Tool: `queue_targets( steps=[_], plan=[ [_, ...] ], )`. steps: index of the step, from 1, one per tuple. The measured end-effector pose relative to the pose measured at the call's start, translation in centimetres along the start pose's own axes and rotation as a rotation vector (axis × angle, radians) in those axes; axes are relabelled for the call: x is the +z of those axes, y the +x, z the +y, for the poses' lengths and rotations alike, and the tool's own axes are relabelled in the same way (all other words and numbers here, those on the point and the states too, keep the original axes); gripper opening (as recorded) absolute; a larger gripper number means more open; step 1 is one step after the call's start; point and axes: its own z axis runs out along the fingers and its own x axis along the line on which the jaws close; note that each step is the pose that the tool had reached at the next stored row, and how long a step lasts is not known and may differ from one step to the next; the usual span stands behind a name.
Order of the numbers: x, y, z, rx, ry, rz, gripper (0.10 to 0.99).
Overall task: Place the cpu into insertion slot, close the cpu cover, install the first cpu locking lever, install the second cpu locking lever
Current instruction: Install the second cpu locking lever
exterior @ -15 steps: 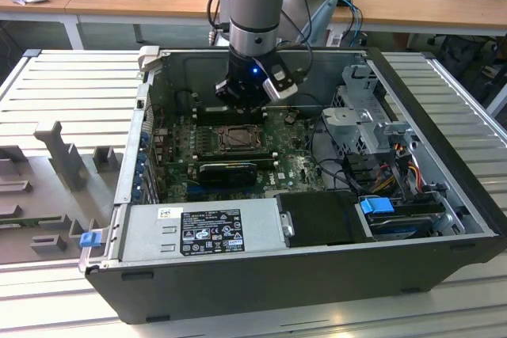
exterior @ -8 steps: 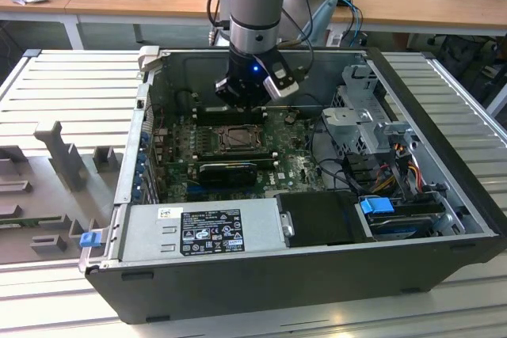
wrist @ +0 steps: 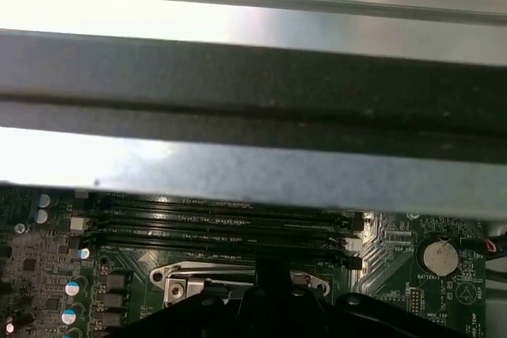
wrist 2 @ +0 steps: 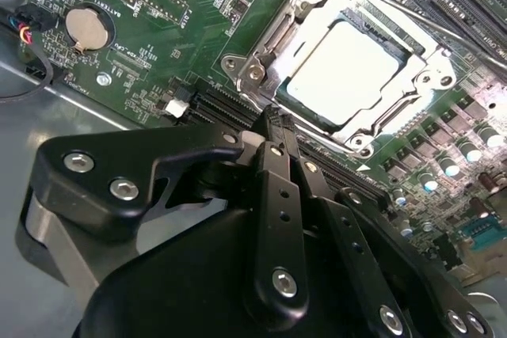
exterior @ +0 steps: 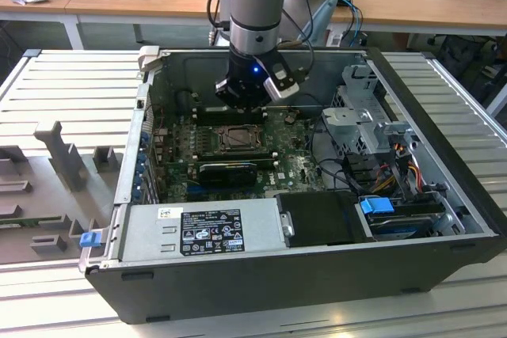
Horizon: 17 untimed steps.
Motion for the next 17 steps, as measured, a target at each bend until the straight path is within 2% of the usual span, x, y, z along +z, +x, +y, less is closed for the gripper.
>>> queue_targets(
  steps=[8, 11, 13, 17],
  plan=[
    [-0.09, 0.06, -0.81, 0.0, 0.0, -0.0001, 0.106],
    [-0.22, 0.06, -0.85, 0.0, 0.0, 0.0, 0.106],
    [-0.53, 0.06, -0.84, 0.0, 0.0, 0.0, 0.106],
    [-1.88, 0.04, -0.68, 0.0, 0.0, 0.0, 0.106]
  ],
)
